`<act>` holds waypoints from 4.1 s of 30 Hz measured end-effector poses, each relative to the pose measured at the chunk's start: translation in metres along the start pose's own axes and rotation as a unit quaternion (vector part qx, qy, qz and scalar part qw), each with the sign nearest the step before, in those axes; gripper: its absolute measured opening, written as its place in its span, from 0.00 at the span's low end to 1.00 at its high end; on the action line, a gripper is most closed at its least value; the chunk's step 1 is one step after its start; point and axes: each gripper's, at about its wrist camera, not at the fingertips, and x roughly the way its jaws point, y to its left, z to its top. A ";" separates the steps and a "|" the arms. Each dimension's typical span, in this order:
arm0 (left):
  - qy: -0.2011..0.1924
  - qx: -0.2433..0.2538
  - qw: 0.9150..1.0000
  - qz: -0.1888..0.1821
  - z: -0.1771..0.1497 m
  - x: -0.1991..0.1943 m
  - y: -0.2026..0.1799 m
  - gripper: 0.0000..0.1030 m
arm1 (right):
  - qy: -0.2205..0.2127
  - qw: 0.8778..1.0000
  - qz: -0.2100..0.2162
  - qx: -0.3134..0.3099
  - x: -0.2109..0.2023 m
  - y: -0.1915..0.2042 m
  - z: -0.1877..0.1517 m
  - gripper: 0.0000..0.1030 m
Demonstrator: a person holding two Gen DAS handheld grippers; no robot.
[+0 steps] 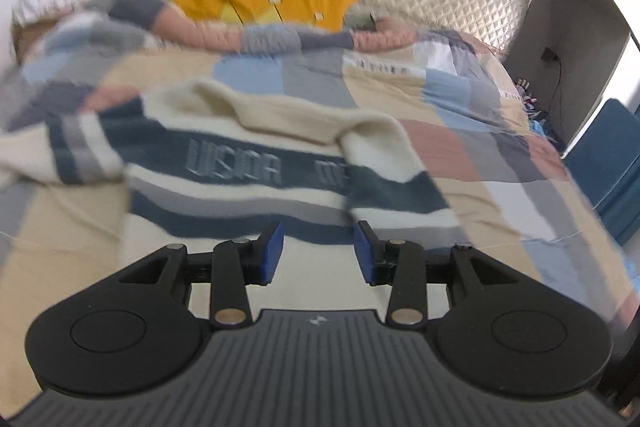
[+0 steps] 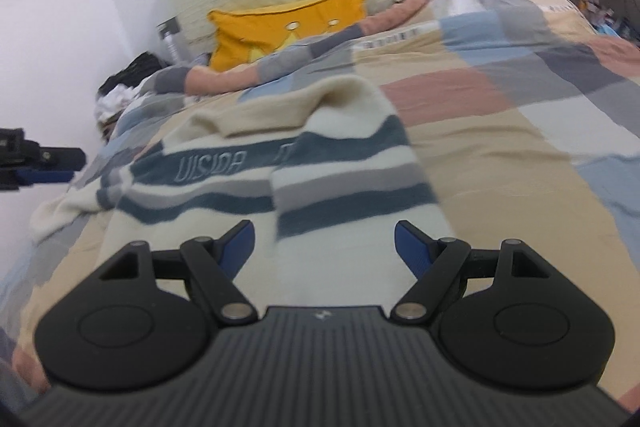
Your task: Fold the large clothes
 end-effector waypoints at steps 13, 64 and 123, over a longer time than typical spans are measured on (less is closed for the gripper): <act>0.041 0.024 0.999 0.001 -0.081 0.084 -0.003 0.43 | 0.032 0.989 -0.021 0.140 0.012 -0.059 -0.013 0.77; 0.085 -0.015 0.992 -0.096 -0.095 0.132 0.019 0.44 | 0.012 0.944 -0.320 0.080 0.153 -0.223 0.140 0.17; 0.065 -0.044 0.995 -0.065 -0.096 0.107 0.041 0.49 | -0.206 0.849 -0.307 0.378 0.050 -0.355 0.001 0.11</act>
